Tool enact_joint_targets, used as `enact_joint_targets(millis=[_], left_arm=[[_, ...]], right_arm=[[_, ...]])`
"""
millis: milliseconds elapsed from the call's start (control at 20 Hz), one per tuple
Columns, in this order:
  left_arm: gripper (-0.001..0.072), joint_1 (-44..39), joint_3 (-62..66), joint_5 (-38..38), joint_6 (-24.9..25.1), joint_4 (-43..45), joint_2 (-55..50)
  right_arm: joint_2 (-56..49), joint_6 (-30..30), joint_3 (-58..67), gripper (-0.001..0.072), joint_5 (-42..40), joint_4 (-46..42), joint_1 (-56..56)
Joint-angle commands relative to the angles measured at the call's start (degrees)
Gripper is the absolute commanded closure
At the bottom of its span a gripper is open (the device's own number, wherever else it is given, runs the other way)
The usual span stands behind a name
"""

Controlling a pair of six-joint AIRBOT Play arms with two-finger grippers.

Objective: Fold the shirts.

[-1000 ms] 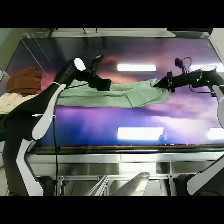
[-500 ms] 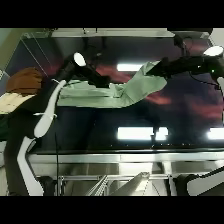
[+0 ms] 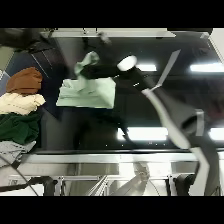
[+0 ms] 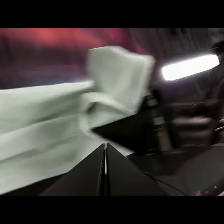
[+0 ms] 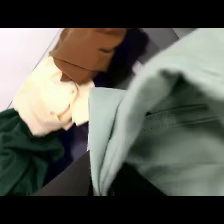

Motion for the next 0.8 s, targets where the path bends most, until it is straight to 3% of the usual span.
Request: enact_joint_targets(millis=[0,50,100,250,300,400,450,650,750], left_arm=[[0.0689,4.61,-9.09,0.83,2.62,-0.61,7.76],[0.0689,5.05,-11.45,1.68,3.17,-0.7,8.74],[0.0689,5.07,-13.49,2.34,3.5,-0.7,9.4],[0.0689,4.87,-17.16,1.68,4.13,-0.72,9.84],[0.0688,4.48,-18.05,1.62,4.42,-0.7,9.84],[0.0688,4.42,-19.47,1.46,4.94,-0.7,9.84],[0.0688,4.42,-19.65,0.83,5.22,-0.68,9.84],[0.0688,4.66,-19.65,-1.16,5.95,-0.7,9.84],[0.0689,4.63,-19.65,-2.84,6.08,-0.72,9.84]], right_arm=[[-11.74,-2.19,8.26,0.0414,-17.57,7.93,10.01],[-12.98,-4.68,7.93,0.0288,-18.03,13.84,11.06],[-12.96,-7.56,6.73,0.022,-17.68,18.47,11.45],[-9.79,-15.13,4.37,0.0194,-12.83,21.92,9.92],[-8.15,-15.13,4.09,0.026,-10.23,21.86,8.39],[-3.78,-14.75,3.26,0.0687,0.48,17.97,3.37],[-1.03,-11.93,2.23,0.0691,5.73,14.45,0.04],[6.43,11.23,-2.97,0.0694,25.42,-11.3,-13.84],[6.88,15.5,-7.67,0.0693,31.47,-16.98,-18.16]])
